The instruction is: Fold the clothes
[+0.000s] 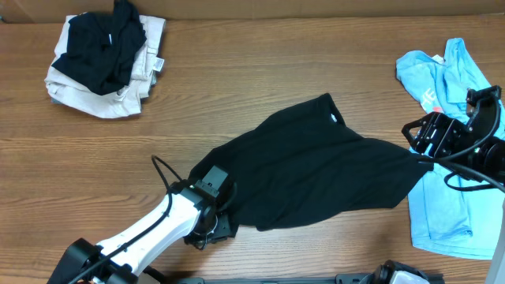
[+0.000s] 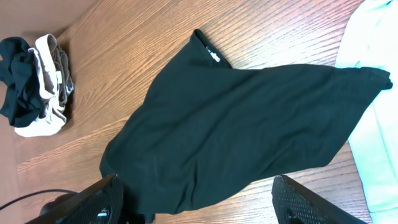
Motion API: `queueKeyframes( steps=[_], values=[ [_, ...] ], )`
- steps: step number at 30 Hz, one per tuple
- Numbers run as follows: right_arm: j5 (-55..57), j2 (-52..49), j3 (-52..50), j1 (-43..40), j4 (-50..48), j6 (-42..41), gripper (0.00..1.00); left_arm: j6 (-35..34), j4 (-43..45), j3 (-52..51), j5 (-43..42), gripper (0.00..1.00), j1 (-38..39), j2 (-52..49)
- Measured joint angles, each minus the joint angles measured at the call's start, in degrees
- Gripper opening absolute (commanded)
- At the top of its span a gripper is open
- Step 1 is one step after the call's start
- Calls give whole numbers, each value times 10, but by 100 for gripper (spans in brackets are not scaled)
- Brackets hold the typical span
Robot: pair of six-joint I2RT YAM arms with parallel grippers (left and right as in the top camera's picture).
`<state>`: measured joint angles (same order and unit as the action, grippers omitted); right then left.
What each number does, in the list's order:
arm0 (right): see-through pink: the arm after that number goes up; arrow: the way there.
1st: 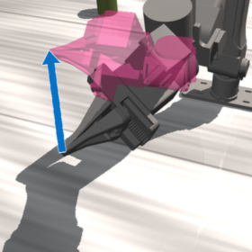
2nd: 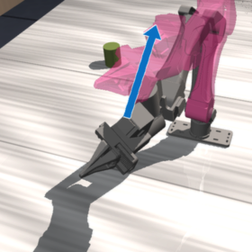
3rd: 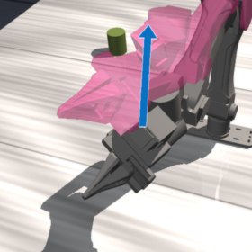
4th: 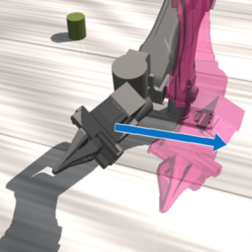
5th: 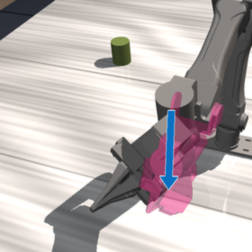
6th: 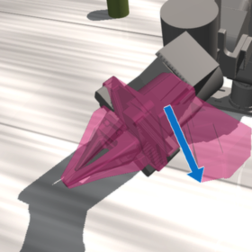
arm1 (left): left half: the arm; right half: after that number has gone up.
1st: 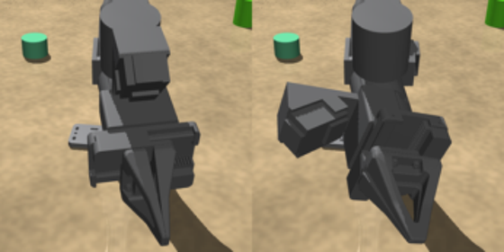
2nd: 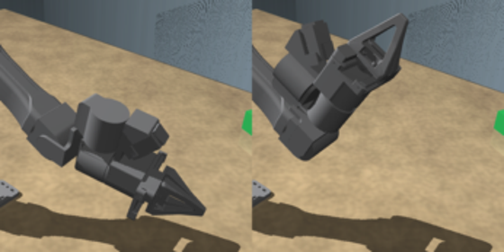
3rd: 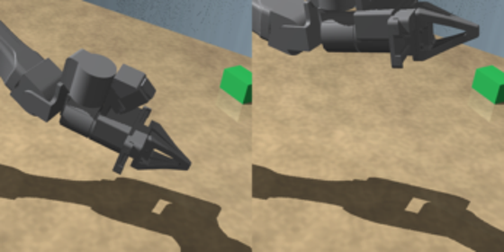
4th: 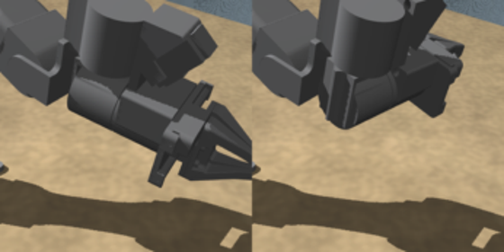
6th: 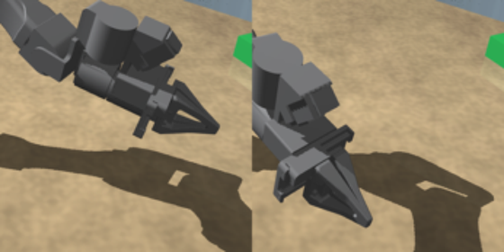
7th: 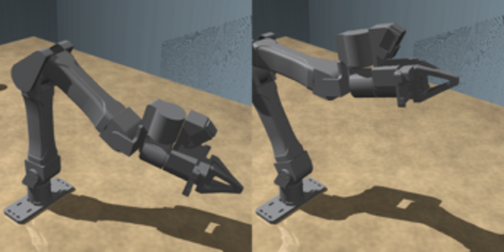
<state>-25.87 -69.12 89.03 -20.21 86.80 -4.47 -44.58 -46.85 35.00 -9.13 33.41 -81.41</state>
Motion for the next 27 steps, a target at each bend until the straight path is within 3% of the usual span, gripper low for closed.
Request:
queueKeyframes(
  steps=[5,13,20,27],
  values=[
    [0,0,0,0,-2,0,80,21,-38,59,30,4,0,-11],
    [0,0,-2,0,-2,0,80,92,-190,325,91,4,-24,-16],
    [0,0,-6,0,-3,0,80,175,-218,598,116,4,-73,-16],
    [-9,0,-79,5,-19,14,79,202,-200,674,142,4,-74,-12]
  ],
)
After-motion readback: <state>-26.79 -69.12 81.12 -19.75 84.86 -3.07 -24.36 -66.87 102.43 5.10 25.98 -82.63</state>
